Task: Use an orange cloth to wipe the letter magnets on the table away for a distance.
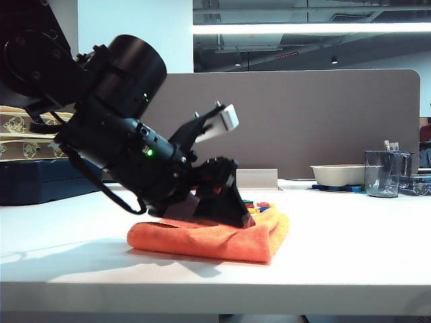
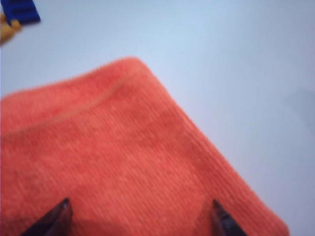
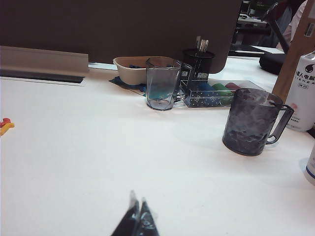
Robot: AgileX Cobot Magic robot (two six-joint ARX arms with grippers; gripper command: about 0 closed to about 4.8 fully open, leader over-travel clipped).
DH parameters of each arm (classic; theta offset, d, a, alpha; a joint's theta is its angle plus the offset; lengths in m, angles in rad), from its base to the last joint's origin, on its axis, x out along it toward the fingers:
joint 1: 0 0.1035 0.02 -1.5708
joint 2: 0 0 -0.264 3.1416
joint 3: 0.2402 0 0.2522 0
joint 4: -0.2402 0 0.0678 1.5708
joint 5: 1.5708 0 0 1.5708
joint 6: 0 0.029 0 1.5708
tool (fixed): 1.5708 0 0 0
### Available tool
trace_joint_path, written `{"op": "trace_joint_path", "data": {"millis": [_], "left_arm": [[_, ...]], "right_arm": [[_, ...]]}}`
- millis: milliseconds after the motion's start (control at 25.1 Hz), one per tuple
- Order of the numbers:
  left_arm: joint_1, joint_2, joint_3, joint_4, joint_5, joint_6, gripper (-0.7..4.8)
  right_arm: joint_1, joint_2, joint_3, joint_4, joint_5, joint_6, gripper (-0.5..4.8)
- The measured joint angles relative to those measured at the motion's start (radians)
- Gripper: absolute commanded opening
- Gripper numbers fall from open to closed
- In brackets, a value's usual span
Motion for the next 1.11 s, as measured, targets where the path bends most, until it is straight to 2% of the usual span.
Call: {"op": "trace_joint_path", "data": {"millis": [80, 119, 159, 239, 438, 557, 1114], "left_arm": [[-0.002, 0.001, 0.000, -0.034, 0.000, 0.001, 3.63], [-0.006, 0.007, 0.003, -0.038, -0.011, 0.003, 3.39], [-0.006, 0.010, 0.004, -0.039, -0.024, 0.005, 2.64], [-0.007, 0.017, 0.006, -0.027, -0.055, 0.008, 1.62], [-0.006, 0.022, 0.006, 0.000, -0.070, 0.005, 0.76], [-0.006, 0.025, 0.006, 0.002, -0.069, 0.005, 0.01], [-0.006, 0.031, 0.048, 0.040, -0.069, 0.001, -0.06]], "right_arm": [[0.000, 0.000, 0.000, 0.000, 0.000, 0.000, 0.00], [0.000, 0.000, 0.000, 0.000, 0.000, 0.000, 0.00], [0.000, 0.000, 0.000, 0.000, 0.000, 0.000, 0.00], [0.000, 0.000, 0.000, 0.000, 0.000, 0.000, 0.00], [0.000, 0.000, 0.000, 0.000, 0.000, 0.000, 0.00], [0.000, 0.000, 0.000, 0.000, 0.000, 0.000, 0.00], [0.000, 0.000, 0.000, 0.000, 0.000, 0.000, 0.00]]}}
